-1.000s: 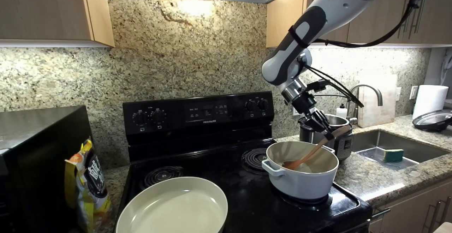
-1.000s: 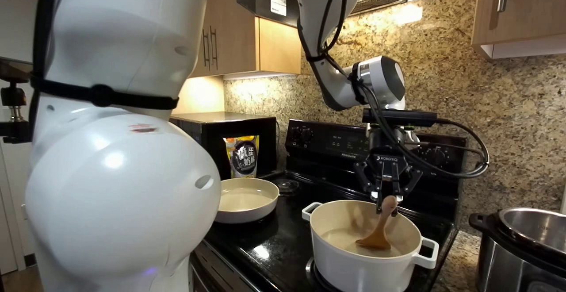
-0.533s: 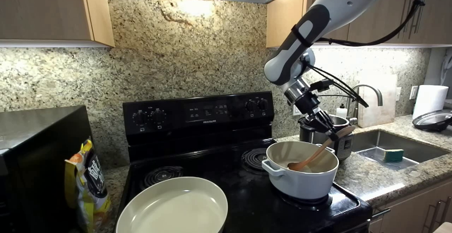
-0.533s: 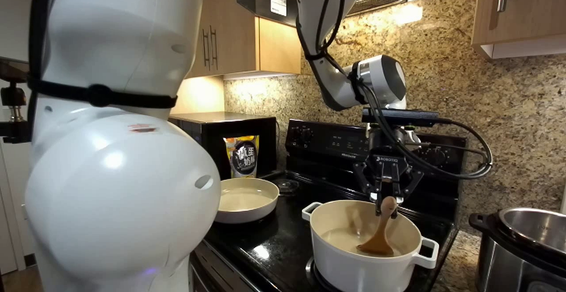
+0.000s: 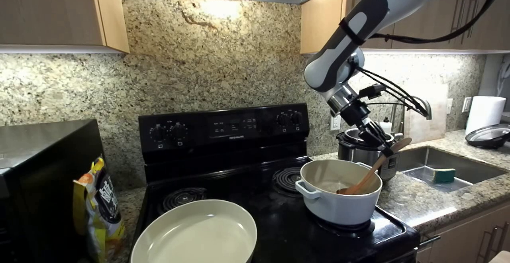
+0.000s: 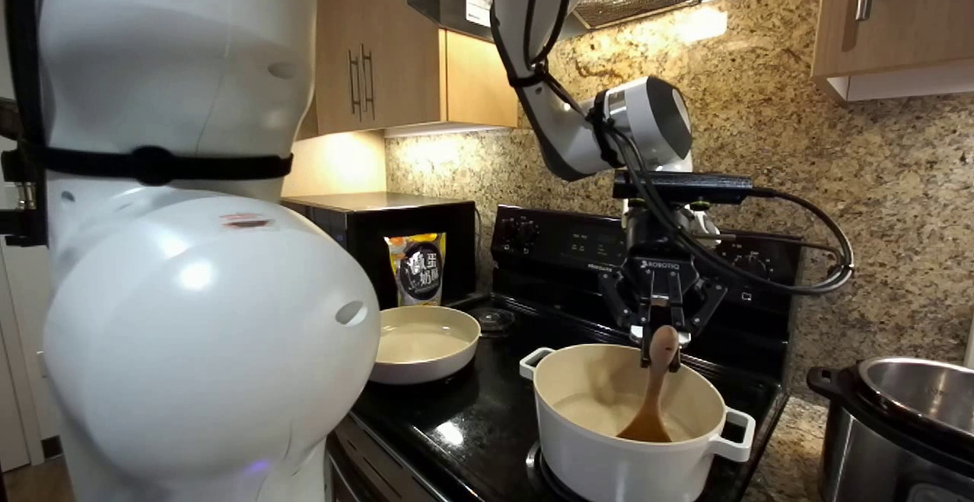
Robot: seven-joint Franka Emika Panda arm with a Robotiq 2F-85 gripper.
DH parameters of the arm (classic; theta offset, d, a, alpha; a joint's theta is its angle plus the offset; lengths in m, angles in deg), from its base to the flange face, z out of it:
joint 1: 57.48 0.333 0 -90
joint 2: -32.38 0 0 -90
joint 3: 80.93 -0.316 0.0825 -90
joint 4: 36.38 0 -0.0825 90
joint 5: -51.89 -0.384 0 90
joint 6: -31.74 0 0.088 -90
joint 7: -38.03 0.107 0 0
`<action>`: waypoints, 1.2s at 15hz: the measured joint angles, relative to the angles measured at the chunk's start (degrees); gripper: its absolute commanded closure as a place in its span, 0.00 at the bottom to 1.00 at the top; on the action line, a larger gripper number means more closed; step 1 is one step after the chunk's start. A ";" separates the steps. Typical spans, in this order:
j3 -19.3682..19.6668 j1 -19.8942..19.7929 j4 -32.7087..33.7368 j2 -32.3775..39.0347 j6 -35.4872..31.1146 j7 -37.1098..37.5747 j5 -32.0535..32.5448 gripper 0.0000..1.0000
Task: Use the wooden spatula to stir the water in the pot.
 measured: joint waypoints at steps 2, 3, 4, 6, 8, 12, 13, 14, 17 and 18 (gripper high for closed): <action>-0.44 0.09 -0.06 -0.09 -0.01 -0.59 0.01 0.94; -0.69 0.19 -0.06 -0.08 -0.04 -1.11 0.01 0.94; -0.89 0.41 -0.05 -0.06 -0.09 -1.67 0.01 0.94; -1.41 0.86 0.09 0.11 -0.23 -3.05 0.01 0.94; -2.02 1.14 0.58 0.55 -0.47 -4.04 0.01 0.94; -1.93 1.24 2.62 2.45 -1.06 -4.09 -0.25 0.94; -1.75 1.14 3.12 3.01 -1.57 -4.09 -0.45 0.94; -1.62 0.98 3.63 3.54 -1.89 -4.09 -0.55 0.94; -1.30 0.37 4.60 4.69 -2.19 -4.09 -0.61 0.94; -1.18 0.18 4.69 4.87 -2.20 -4.09 -0.61 0.94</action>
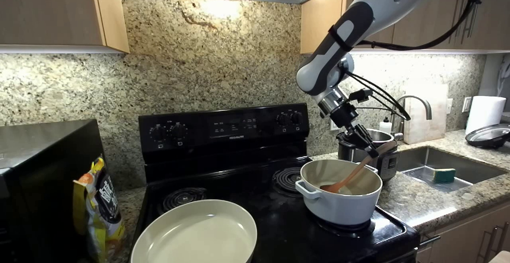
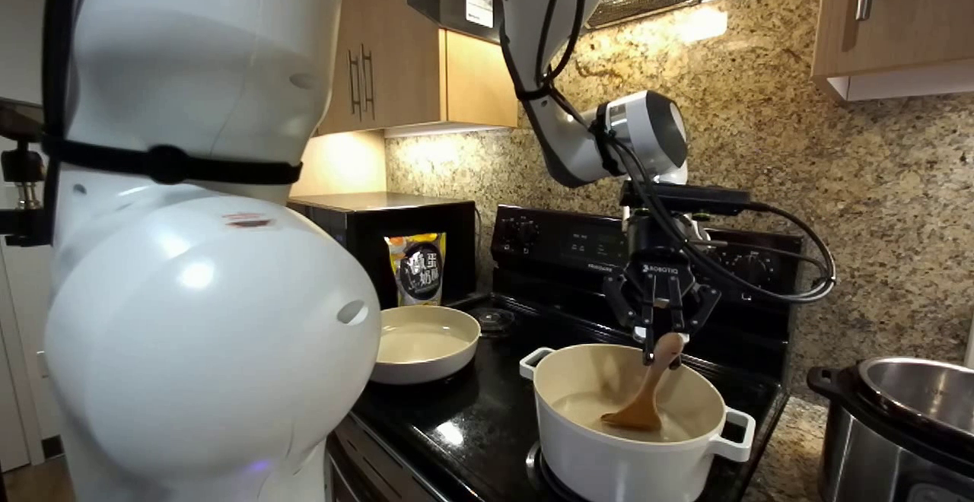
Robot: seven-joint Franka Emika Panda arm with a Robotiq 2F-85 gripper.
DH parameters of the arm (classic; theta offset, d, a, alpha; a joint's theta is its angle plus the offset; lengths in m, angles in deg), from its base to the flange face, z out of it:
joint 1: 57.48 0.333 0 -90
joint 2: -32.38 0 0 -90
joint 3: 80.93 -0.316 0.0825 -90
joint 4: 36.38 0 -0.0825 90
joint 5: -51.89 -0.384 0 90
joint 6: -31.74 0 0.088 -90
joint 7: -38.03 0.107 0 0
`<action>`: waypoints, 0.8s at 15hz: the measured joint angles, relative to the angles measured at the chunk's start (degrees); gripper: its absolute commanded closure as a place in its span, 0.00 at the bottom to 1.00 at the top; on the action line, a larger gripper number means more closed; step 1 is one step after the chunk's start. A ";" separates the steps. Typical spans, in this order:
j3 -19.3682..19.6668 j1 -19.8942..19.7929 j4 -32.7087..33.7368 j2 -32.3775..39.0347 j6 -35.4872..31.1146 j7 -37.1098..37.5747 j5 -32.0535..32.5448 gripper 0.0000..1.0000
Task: Use the wooden spatula to stir the water in the pot.
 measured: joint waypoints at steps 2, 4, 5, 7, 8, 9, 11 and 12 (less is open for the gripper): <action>0.20 -0.46 0.00 0.13 0.00 0.00 -0.04 0.94; 0.68 -0.85 -0.03 0.13 0.00 0.00 -0.12 0.94; 0.91 -1.11 -0.08 0.12 0.00 0.00 -0.13 0.94; 1.47 -1.56 -0.51 -0.08 0.00 0.00 -0.13 0.94; 1.56 -1.81 -0.92 -0.31 -0.12 0.00 -0.14 0.94; 1.63 -1.96 -1.51 -0.68 -0.43 0.00 -0.14 0.94; 1.66 -1.94 -3.09 -1.76 -1.87 0.00 -0.14 0.94; 1.54 -1.88 -4.05 -2.52 -3.03 -0.05 -0.13 0.94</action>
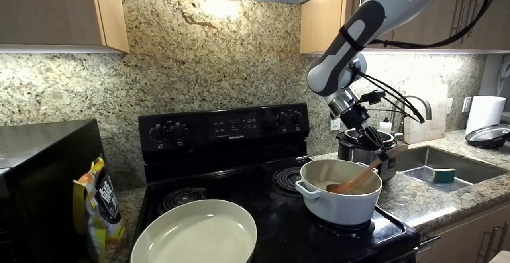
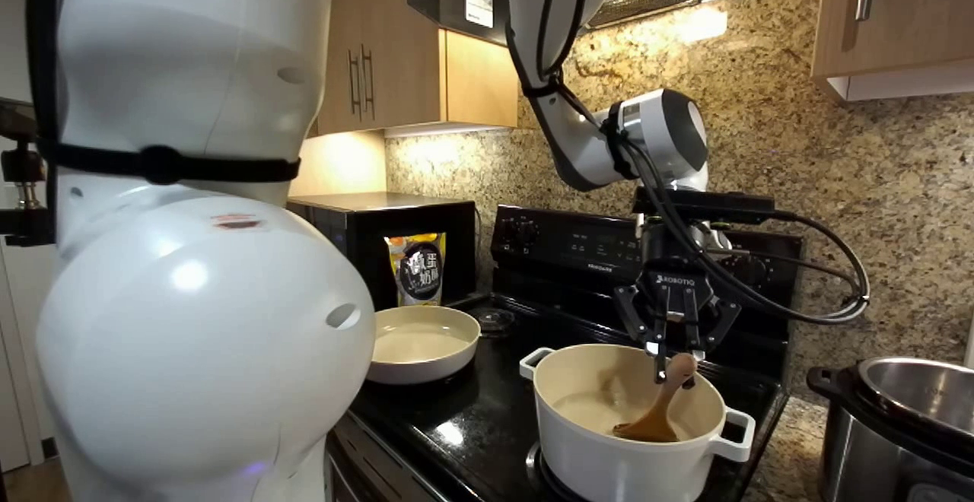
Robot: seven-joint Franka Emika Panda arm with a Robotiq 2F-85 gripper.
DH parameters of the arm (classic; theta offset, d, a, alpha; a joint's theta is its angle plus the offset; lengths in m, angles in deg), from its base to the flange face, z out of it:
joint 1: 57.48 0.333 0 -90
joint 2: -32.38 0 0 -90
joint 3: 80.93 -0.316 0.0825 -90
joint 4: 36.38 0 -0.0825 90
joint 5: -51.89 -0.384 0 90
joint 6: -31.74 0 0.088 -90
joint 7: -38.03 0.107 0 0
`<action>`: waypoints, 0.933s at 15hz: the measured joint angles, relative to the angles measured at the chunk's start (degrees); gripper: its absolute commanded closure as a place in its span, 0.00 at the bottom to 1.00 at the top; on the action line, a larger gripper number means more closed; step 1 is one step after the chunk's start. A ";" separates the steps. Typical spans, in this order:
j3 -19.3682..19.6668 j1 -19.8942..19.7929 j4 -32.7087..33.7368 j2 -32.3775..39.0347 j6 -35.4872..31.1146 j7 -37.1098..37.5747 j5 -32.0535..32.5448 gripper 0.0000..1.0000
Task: Use the wooden spatula to stir the water in the pot.
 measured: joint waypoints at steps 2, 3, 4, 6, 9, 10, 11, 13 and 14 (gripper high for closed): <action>-0.47 0.26 -2.10 -1.79 -2.31 -0.05 0.07 0.94; -0.79 0.47 -3.06 -2.71 -3.21 -0.05 0.08 0.94; -1.01 0.82 -3.94 -3.59 -3.84 -0.05 0.08 0.94; -1.35 1.54 -5.38 -5.11 -4.86 -0.05 0.09 0.94; -1.51 2.24 -6.12 -6.08 -5.60 -0.29 0.08 0.94; -1.51 2.33 -6.05 -6.08 -5.83 -0.80 0.08 0.94; -1.51 2.36 -5.88 -6.06 -5.94 -1.41 0.09 0.94; -1.50 2.36 -5.04 -5.91 -5.95 -2.22 0.09 0.94; -1.50 2.36 -4.35 -5.69 -5.95 -2.42 0.09 0.94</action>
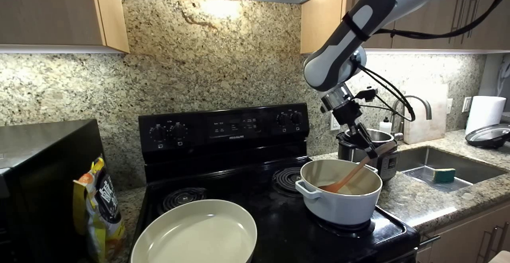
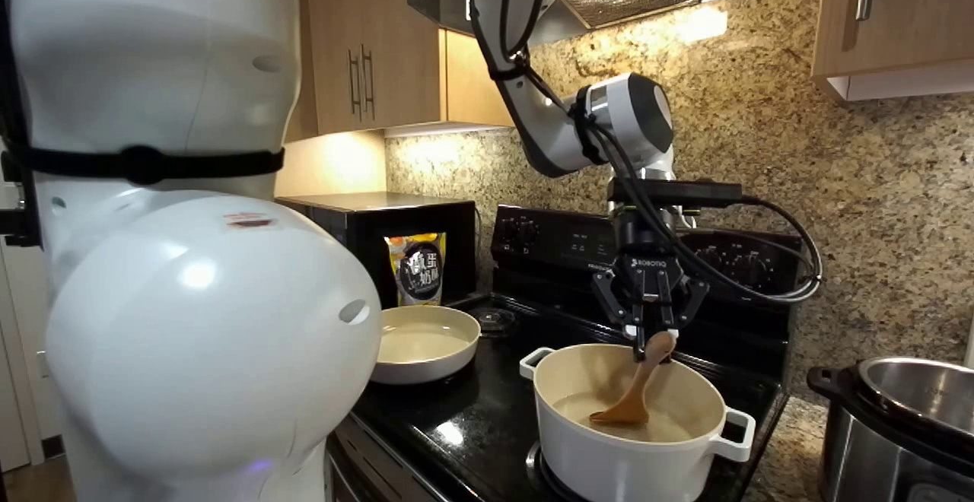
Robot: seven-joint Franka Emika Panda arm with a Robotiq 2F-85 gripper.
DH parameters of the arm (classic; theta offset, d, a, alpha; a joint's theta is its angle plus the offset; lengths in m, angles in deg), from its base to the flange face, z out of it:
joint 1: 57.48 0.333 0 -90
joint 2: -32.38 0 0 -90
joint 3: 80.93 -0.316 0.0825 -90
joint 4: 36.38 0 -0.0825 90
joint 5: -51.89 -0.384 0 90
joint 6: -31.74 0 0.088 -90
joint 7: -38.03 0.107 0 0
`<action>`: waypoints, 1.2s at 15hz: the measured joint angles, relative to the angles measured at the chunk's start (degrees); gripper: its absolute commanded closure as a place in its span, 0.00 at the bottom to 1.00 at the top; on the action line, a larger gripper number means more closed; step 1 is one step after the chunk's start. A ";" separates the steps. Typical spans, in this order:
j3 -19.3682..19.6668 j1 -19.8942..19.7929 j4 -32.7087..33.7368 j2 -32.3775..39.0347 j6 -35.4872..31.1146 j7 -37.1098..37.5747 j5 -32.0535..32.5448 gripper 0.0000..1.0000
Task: Use the wooden spatula to stir the water in the pot.
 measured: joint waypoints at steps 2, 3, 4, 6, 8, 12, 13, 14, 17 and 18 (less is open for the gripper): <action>0.01 0.00 1.65 0.88 0.19 -0.02 0.00 0.94; 0.01 0.00 2.48 1.56 0.24 -0.03 0.00 0.94; 0.02 -0.01 3.39 2.44 0.31 -0.02 -0.06 0.94; 0.11 -0.06 5.44 4.53 1.84 -0.03 -0.06 0.94; 0.28 -0.18 7.59 6.75 4.12 -0.03 -0.07 0.94; 0.75 -0.85 10.27 10.01 7.15 -0.02 -0.23 0.94; 0.94 -1.03 10.33 10.21 7.60 -0.01 -0.24 0.94; 1.12 -1.28 10.31 10.23 8.04 0.02 -0.24 0.94; 1.71 -2.26 10.09 9.98 9.13 0.02 -0.24 0.94; 1.86 -2.50 9.85 9.72 9.43 0.02 -0.24 0.94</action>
